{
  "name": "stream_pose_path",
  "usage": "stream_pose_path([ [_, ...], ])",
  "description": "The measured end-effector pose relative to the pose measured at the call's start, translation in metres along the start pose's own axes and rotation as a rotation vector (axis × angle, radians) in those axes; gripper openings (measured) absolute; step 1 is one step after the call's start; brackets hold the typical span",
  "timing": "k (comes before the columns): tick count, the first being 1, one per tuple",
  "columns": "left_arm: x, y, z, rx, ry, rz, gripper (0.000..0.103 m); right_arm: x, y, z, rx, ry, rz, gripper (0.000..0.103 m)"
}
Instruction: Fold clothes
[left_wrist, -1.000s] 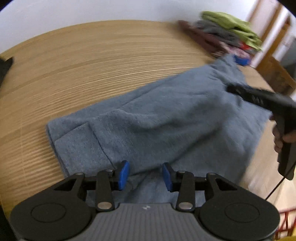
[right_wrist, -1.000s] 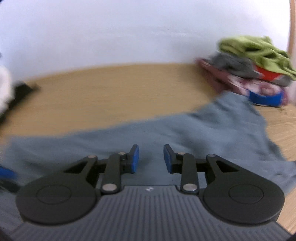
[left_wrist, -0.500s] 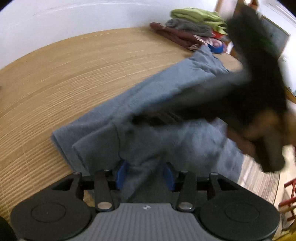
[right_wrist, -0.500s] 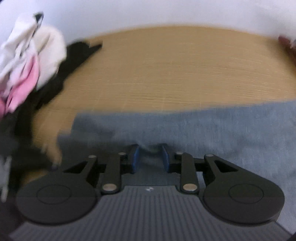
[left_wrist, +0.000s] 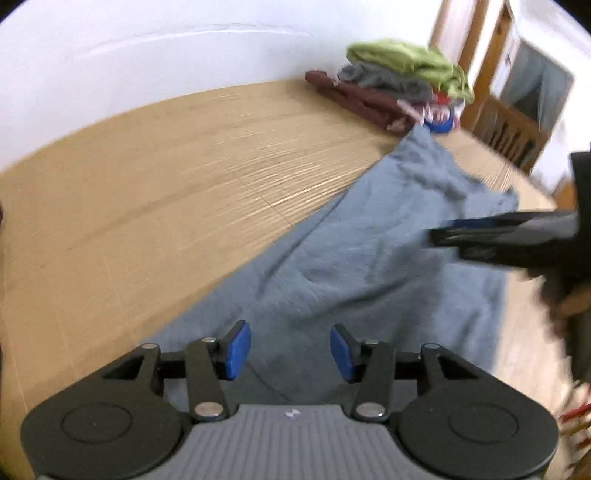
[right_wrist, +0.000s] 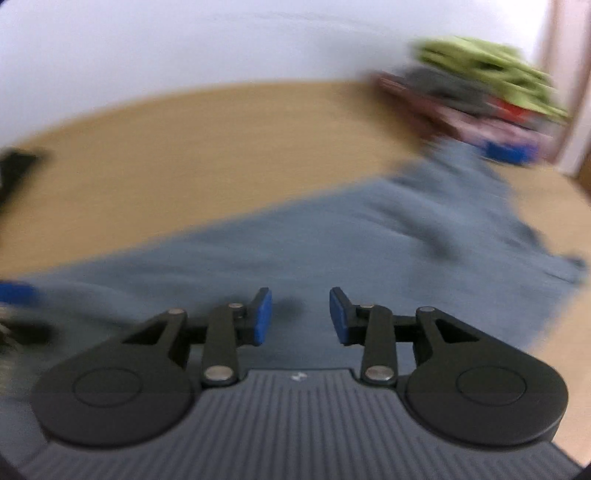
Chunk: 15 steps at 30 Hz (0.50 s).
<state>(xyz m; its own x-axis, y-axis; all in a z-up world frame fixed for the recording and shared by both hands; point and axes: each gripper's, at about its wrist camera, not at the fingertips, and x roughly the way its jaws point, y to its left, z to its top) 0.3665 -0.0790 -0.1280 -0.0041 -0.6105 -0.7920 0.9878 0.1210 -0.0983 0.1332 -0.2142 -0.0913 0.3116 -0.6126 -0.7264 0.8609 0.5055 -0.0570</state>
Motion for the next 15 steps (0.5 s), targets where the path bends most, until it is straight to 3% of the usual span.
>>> stream_pose_path([
  [2, 0.023, -0.005, 0.007, 0.052, 0.038, 0.026, 0.05, 0.004, -0.024, -0.001, 0.074, 0.023, -0.078, 0.037],
  [4, 0.041, -0.01, 0.008, 0.085, 0.091, 0.04, 0.052, 0.014, -0.035, -0.006, 0.144, 0.062, -0.063, 0.037],
  [6, 0.046, -0.02, 0.008, 0.159, 0.09, 0.064, 0.054, 0.033, -0.036, -0.014, 0.155, 0.149, -0.052, 0.039],
  [7, 0.045, -0.023, 0.006, 0.181, 0.092, 0.077, 0.055, 0.034, -0.035, -0.015, 0.162, 0.128, -0.053, 0.041],
  [8, 0.046, -0.025, 0.007, 0.189, 0.094, 0.087, 0.055, 0.035, -0.035, -0.017, 0.169, 0.104, -0.055, 0.041],
  [15, 0.049, -0.021, 0.011, 0.169, 0.117, 0.09, 0.061, 0.018, -0.033, -0.016, 0.189, 0.18, -0.051, 0.042],
])
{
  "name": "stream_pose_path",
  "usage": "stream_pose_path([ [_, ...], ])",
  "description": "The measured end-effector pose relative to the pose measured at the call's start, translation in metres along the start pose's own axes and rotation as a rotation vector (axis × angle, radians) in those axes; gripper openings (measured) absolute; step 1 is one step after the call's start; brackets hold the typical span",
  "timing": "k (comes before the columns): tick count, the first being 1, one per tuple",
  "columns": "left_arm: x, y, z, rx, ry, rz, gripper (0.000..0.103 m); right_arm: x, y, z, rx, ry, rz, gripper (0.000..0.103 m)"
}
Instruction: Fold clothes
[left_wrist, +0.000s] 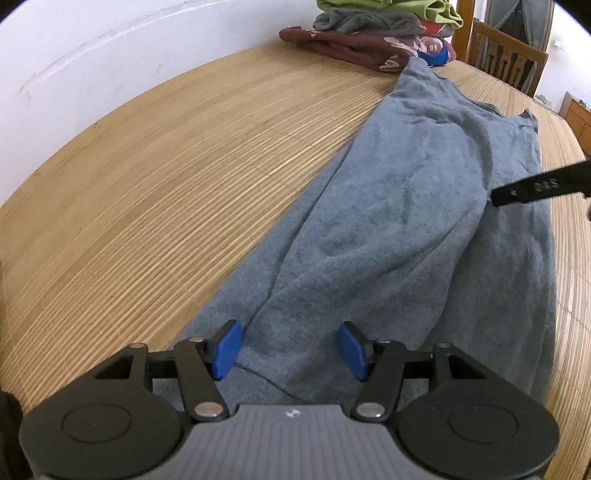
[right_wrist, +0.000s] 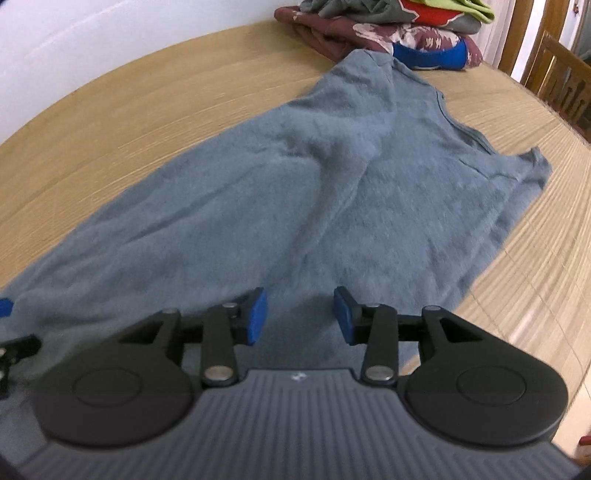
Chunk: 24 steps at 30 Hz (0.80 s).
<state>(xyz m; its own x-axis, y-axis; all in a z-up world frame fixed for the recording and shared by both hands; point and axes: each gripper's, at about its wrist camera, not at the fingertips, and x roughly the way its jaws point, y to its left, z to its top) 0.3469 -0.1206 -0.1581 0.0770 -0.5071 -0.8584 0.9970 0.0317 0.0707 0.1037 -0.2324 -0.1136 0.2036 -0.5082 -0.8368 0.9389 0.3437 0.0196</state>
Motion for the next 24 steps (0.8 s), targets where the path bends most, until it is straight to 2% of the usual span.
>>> stream_pose_path([
  [5, -0.007, -0.003, -0.004, 0.026, 0.021, 0.019, 0.061, -0.018, 0.006, -0.002, -0.053, 0.01, 0.003, 0.042],
  [11, -0.01, -0.005, 0.001, 0.03, 0.026, 0.031, 0.06, -0.02, 0.004, -0.002, -0.008, 0.034, 0.029, 0.042],
  [18, -0.009, -0.008, 0.001, 0.045, 0.033, 0.032, 0.062, -0.024, 0.011, -0.014, -0.032, 0.052, 0.029, 0.042],
  [21, -0.004, -0.006, -0.001, 0.026, 0.039, 0.037, 0.07, -0.031, 0.012, -0.022, -0.008, 0.036, 0.033, 0.042],
  [24, -0.003, 0.003, -0.005, -0.009, 0.046, 0.028, 0.08, -0.048, 0.017, -0.039, 0.0, 0.011, 0.104, 0.042],
])
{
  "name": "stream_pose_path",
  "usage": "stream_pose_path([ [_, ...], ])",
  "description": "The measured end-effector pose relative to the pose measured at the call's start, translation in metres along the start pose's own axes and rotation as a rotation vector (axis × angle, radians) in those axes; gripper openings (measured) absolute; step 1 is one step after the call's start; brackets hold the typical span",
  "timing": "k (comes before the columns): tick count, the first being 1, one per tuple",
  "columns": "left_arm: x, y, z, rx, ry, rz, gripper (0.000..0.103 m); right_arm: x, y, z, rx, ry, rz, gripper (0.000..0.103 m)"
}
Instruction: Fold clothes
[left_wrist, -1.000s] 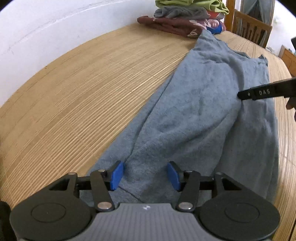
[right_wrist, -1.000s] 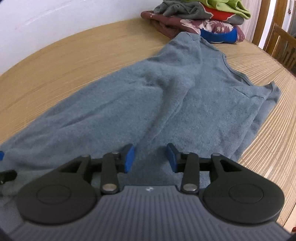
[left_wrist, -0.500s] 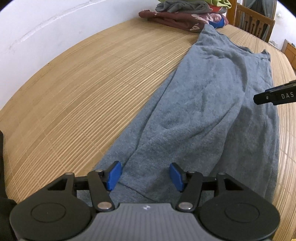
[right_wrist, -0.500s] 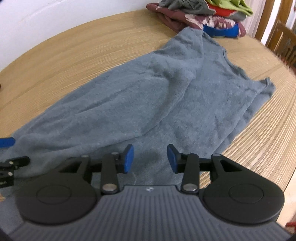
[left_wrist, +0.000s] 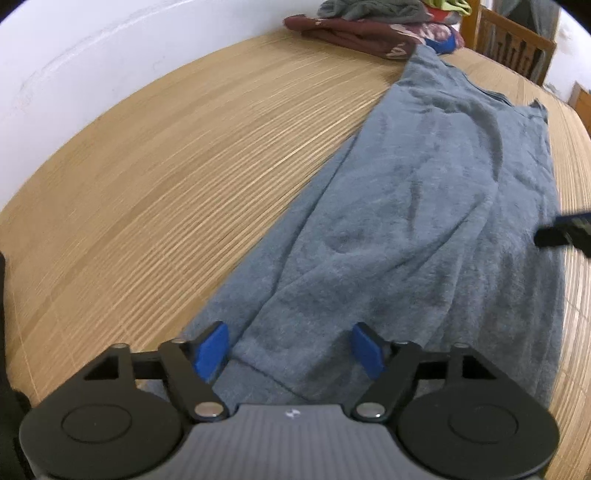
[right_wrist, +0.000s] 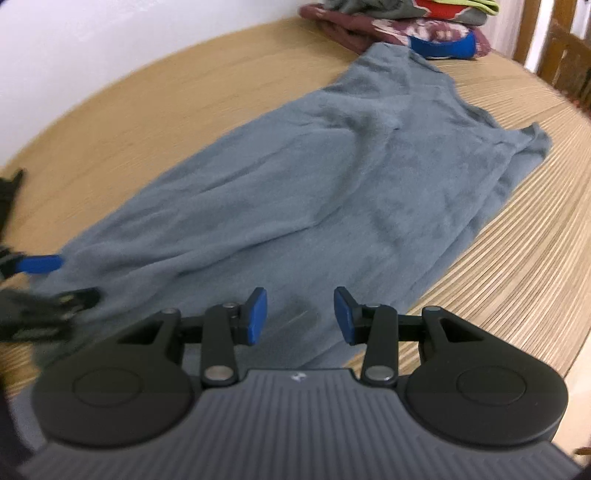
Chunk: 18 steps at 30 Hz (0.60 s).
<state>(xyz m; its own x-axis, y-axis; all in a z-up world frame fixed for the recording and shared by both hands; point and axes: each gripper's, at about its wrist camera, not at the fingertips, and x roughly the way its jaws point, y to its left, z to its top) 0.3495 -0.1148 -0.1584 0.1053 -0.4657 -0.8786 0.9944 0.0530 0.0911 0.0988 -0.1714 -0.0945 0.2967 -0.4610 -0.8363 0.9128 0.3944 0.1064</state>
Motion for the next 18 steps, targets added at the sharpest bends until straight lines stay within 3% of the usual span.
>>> stream_pose_path([
  [4, 0.003, 0.011, -0.008, -0.024, 0.011, -0.018, 0.097, -0.003, 0.019, -0.032, -0.105, 0.036, 0.095, 0.042],
  [5, 0.003, 0.013, -0.009, -0.024, 0.016, -0.023, 0.098, 0.004, 0.023, -0.04, -0.117, 0.062, 0.099, 0.044],
  [6, 0.004, 0.015, -0.01, -0.025, 0.021, -0.028, 0.098, 0.002, 0.028, -0.048, -0.139, 0.018, 0.088, 0.045],
  [8, 0.002, 0.013, -0.01, 0.001, 0.046, -0.015, 0.098, -0.001, 0.042, -0.056, -0.214, 0.022, 0.089, 0.046],
  [12, -0.005, 0.011, -0.021, 0.052, 0.071, 0.008, 0.099, -0.008, 0.052, -0.068, -0.238, 0.066, 0.162, 0.051],
  [18, -0.013, 0.034, -0.038, -0.004, 0.135, 0.018, 0.103, -0.021, 0.077, -0.087, -0.352, 0.103, 0.284, 0.053],
])
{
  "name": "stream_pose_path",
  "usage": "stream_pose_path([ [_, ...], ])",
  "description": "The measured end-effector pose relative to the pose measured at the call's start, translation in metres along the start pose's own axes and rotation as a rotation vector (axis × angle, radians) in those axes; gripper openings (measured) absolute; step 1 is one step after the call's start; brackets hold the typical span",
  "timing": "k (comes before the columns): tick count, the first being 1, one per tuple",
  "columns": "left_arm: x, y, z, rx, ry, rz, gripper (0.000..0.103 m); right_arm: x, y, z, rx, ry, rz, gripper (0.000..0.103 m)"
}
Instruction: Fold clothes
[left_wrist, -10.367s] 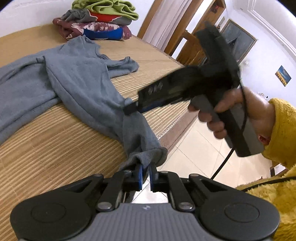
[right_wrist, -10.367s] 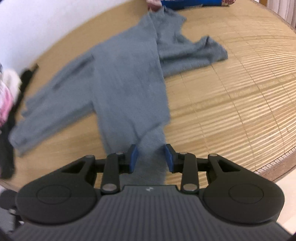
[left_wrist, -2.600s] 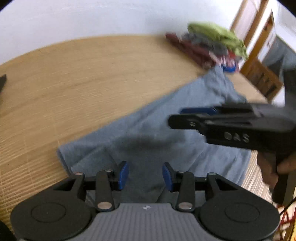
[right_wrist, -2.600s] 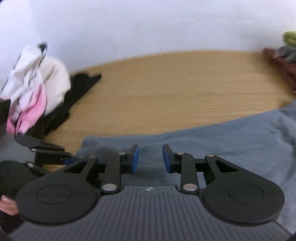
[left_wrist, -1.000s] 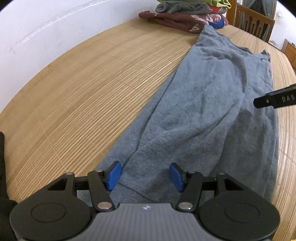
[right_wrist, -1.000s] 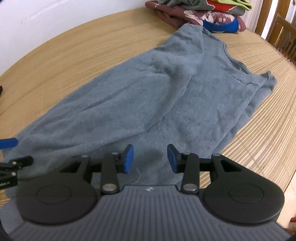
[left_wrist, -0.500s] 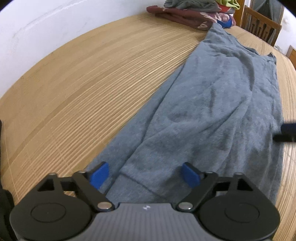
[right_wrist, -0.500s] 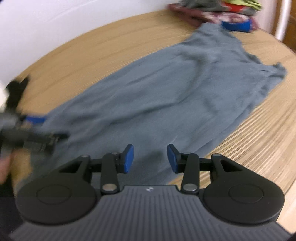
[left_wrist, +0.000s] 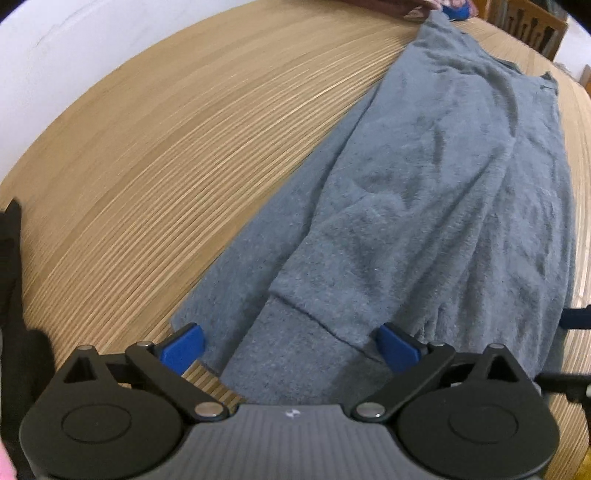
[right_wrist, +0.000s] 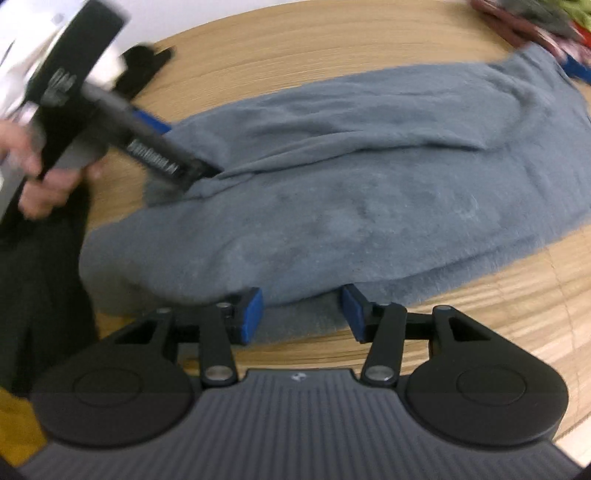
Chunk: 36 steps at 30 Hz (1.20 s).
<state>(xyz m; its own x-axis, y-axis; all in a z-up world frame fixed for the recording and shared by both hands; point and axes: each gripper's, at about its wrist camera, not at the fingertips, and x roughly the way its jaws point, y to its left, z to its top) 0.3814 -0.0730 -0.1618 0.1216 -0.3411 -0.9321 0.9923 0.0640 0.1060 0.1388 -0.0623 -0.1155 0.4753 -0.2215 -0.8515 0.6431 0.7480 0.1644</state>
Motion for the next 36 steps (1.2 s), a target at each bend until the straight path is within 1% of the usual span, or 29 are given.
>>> stream_pose_path([
  [1, -0.001, 0.004, -0.003, -0.008, 0.008, 0.002, 0.103, 0.0, 0.004, 0.0, -0.029, 0.002, 0.02, 0.055],
  [3, -0.005, 0.008, -0.005, -0.033, 0.008, 0.001, 0.101, -0.002, 0.002, 0.001, -0.052, 0.003, 0.061, 0.055],
  [4, -0.008, 0.008, -0.006, -0.045, 0.001, -0.002, 0.097, -0.006, -0.006, 0.003, -0.038, 0.001, 0.08, 0.052],
  [6, -0.018, 0.004, -0.004, -0.055, -0.025, -0.005, 0.089, -0.016, -0.029, 0.009, 0.008, -0.016, 0.104, 0.053],
  [7, -0.024, 0.002, -0.002, -0.063, -0.041, -0.019, 0.086, -0.024, -0.045, 0.014, 0.033, -0.039, 0.097, 0.053],
  [9, -0.035, -0.006, 0.004, -0.099, -0.079, -0.056, 0.087, -0.038, -0.084, 0.027, 0.079, -0.092, 0.066, 0.053],
  [11, -0.045, -0.021, 0.016, -0.126, -0.12, -0.073, 0.088, -0.053, -0.129, 0.045, 0.123, -0.153, 0.018, 0.054],
  [12, -0.049, -0.029, 0.022, -0.137, -0.141, -0.083, 0.088, -0.056, -0.147, 0.053, 0.128, -0.181, -0.019, 0.055],
  [13, -0.053, -0.038, 0.028, -0.147, -0.161, -0.093, 0.088, -0.057, -0.168, 0.066, 0.11, -0.213, -0.061, 0.056],
  [14, -0.054, -0.049, 0.038, -0.161, -0.183, -0.121, 0.088, -0.058, -0.188, 0.078, 0.091, -0.245, -0.104, 0.056],
  [16, -0.049, -0.073, 0.061, -0.185, -0.207, -0.17, 0.088, -0.052, -0.224, 0.112, -0.002, -0.312, -0.136, 0.06],
  [17, -0.047, -0.088, 0.071, -0.191, -0.213, -0.174, 0.088, -0.046, -0.241, 0.131, -0.052, -0.342, -0.148, 0.061],
  [19, -0.038, -0.119, 0.094, -0.198, -0.215, -0.158, 0.087, -0.034, -0.27, 0.164, -0.14, -0.385, -0.151, 0.064],
  [21, -0.029, -0.149, 0.115, -0.206, -0.22, -0.146, 0.087, -0.016, -0.292, 0.196, -0.23, -0.403, -0.127, 0.067],
  [22, -0.024, -0.162, 0.124, -0.208, -0.225, -0.144, 0.087, -0.003, -0.303, 0.214, -0.282, -0.388, -0.091, 0.069],
  [23, -0.019, -0.175, 0.132, -0.211, -0.229, -0.143, 0.087, 0.009, -0.312, 0.228, -0.329, -0.353, -0.056, 0.069],
  [26, -0.006, -0.198, 0.151, -0.23, -0.225, -0.127, 0.086, 0.048, -0.336, 0.26, -0.461, -0.227, 0.026, 0.068],
  [28, 0.002, -0.209, 0.163, -0.244, -0.219, -0.118, 0.086, 0.07, -0.345, 0.272, -0.507, -0.153, 0.035, 0.068],
  [30, 0.008, -0.215, 0.174, -0.246, -0.212, -0.124, 0.086, 0.086, -0.354, 0.275, -0.542, -0.096, 0.047, 0.068],
  [31, 0.011, -0.218, 0.177, -0.241, -0.207, -0.129, 0.085, 0.087, -0.358, 0.273, -0.548, -0.081, 0.078, 0.065],
  [32, 0.014, -0.222, 0.18, -0.236, -0.201, -0.133, 0.084, 0.087, -0.363, 0.271, -0.553, -0.068, 0.11, 0.06],
  [33, 0.018, -0.225, 0.185, -0.226, -0.197, -0.136, 0.083, 0.087, -0.368, 0.268, -0.559, -0.054, 0.142, 0.037],
  [34, 0.021, -0.229, 0.187, -0.208, -0.192, -0.132, 0.081, 0.082, -0.371, 0.265, -0.541, -0.055, 0.151, 0.018],
  [36, 0.029, -0.237, 0.192, -0.171, -0.182, -0.122, 0.074, 0.072, -0.376, 0.261, -0.506, -0.072, 0.167, 0.016],
])
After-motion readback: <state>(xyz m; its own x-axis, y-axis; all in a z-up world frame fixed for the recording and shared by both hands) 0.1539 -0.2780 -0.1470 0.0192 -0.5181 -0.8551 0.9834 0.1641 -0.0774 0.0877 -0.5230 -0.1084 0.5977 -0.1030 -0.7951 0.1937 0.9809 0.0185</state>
